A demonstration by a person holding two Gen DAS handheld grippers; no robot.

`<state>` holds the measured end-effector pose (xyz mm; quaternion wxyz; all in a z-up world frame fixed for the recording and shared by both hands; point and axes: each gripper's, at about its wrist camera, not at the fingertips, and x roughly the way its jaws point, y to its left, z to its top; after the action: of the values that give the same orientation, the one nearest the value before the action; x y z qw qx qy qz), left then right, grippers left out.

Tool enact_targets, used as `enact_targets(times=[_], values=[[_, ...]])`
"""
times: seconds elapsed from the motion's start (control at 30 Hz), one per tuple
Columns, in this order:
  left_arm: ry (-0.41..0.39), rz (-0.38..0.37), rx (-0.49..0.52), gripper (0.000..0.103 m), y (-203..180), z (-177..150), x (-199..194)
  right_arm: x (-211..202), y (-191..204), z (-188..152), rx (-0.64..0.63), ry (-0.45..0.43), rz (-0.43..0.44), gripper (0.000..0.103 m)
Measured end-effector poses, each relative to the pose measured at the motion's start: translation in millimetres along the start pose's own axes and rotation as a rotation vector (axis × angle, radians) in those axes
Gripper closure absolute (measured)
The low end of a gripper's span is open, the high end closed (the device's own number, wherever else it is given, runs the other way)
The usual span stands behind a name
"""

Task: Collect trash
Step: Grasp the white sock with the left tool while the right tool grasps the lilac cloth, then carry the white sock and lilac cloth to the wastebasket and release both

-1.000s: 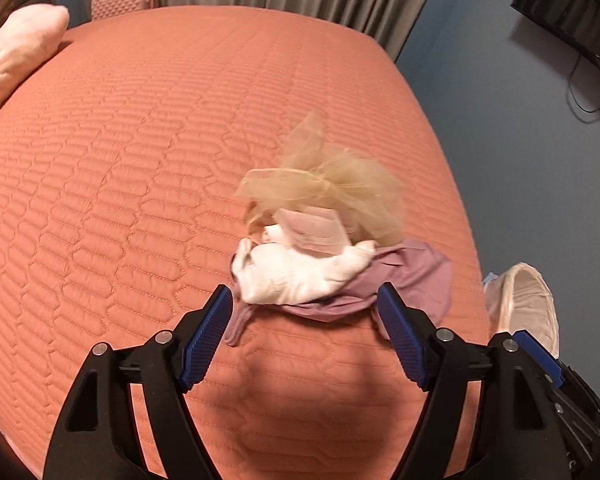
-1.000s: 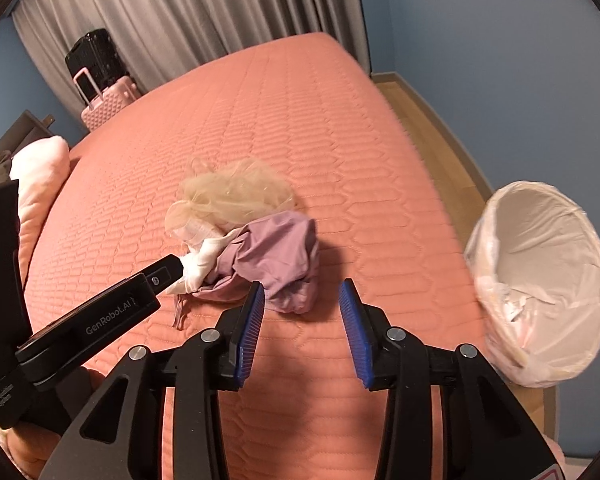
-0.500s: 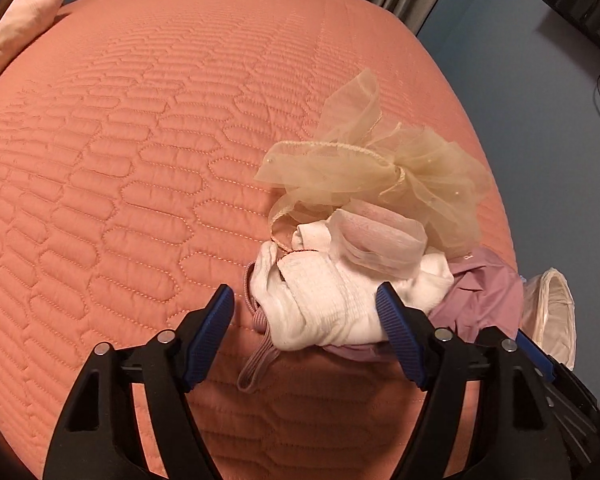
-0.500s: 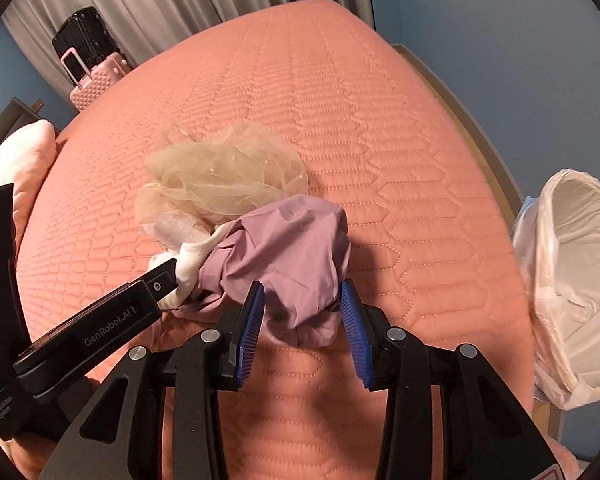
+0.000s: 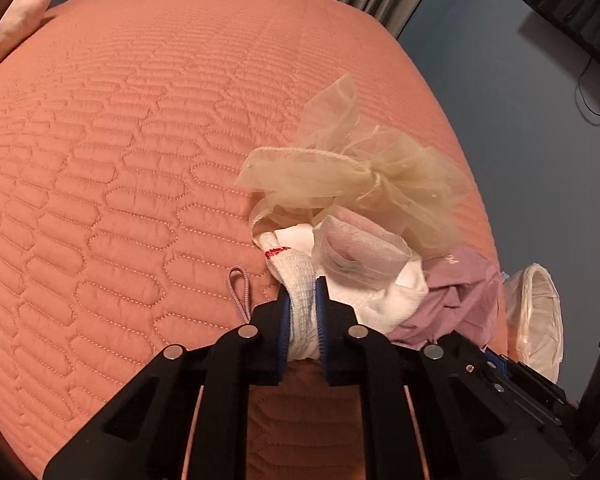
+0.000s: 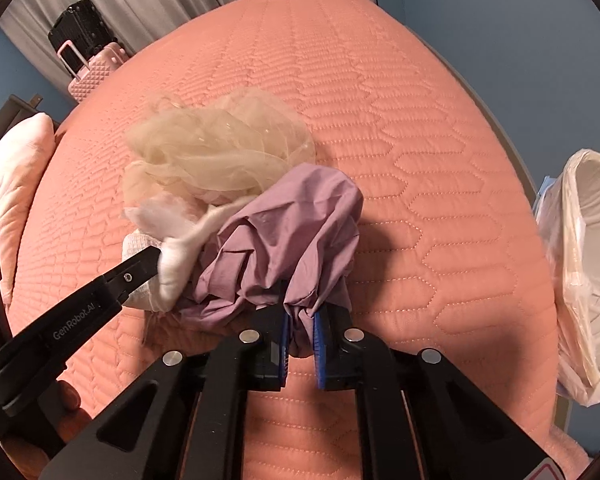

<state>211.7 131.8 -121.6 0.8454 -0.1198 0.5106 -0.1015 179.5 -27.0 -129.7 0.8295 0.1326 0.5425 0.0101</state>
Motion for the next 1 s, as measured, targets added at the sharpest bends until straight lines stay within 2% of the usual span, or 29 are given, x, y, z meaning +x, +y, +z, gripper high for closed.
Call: enact_targets(times=[0.3, 0.63, 1.0], values=[[-0.057, -0.020, 0.016, 0.094, -11, -13, -45, -60, -2, -5, 0.009, -0.108, 0.027, 0.097], [-0.142, -0.046, 0.052, 0.094, -31, -24, -104, -142, -24, -11, 0.036, -0.250, 0.043, 0.098], [-0.217, -0.087, 0.145, 0.094, -85, -35, -149, -208, -41, -25, 0.061, -0.356, 0.044, 0.098]])
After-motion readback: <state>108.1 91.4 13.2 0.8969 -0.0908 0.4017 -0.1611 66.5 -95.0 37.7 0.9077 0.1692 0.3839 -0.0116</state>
